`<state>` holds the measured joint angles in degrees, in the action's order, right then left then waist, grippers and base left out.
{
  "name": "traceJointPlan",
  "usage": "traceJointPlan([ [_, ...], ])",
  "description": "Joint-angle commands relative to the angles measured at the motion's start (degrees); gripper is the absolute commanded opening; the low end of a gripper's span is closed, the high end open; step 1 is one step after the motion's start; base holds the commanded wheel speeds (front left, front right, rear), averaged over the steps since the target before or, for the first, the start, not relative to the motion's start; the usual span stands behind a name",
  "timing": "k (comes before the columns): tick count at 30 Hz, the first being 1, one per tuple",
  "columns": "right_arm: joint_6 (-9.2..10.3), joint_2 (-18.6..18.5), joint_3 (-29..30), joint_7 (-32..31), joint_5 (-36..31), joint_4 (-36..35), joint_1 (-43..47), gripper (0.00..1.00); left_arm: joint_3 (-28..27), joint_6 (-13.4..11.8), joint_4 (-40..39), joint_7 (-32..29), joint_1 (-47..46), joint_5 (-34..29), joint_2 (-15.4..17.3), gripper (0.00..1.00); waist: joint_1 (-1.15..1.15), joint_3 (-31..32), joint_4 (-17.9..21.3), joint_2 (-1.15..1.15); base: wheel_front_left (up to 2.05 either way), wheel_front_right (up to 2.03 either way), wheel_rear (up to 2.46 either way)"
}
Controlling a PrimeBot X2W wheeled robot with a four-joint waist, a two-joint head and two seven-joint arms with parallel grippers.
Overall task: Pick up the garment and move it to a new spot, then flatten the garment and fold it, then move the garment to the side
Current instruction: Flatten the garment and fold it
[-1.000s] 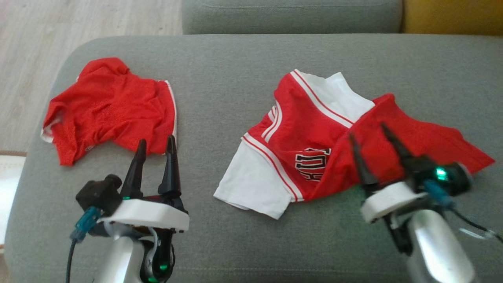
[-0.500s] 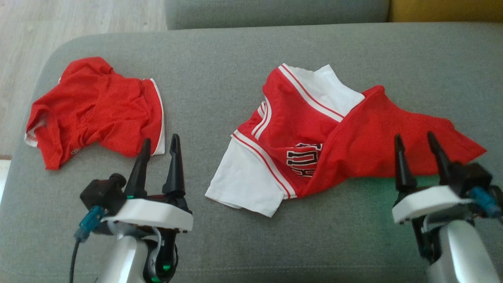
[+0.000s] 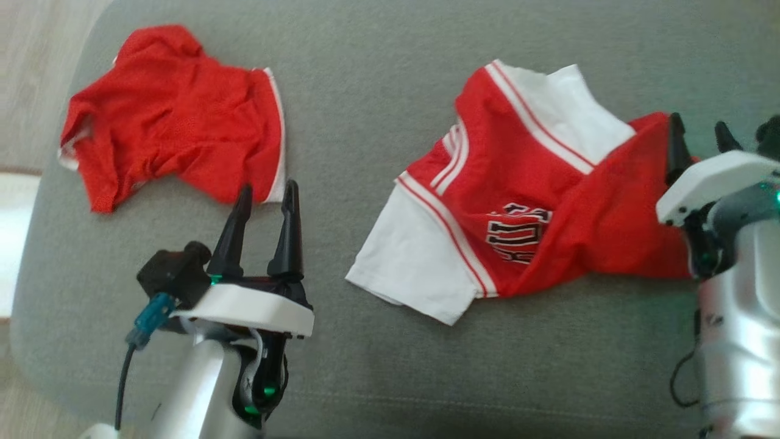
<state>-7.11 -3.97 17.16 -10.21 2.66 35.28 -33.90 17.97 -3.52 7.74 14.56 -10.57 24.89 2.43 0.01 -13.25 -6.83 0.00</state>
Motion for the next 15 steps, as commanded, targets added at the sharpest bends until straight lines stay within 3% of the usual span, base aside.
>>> traceJointPlan([
  [1,-0.37,-0.8,-0.8,-0.9,-1.0,-0.3,-3.0,1.00,-1.4,0.0,-1.6,0.4,-2.5,0.2,0.4,1.00,-0.01,-1.8,-1.9,0.00,0.00,0.00,0.00],
  [15,-0.37,-3.8,1.5,-4.1,-3.8,13.6,-10.2,1.00,-0.9,0.0,-1.4,0.4,-3.6,0.3,0.4,1.00,-0.01,-3.8,-4.5,0.00,0.00,0.00,0.00],
])
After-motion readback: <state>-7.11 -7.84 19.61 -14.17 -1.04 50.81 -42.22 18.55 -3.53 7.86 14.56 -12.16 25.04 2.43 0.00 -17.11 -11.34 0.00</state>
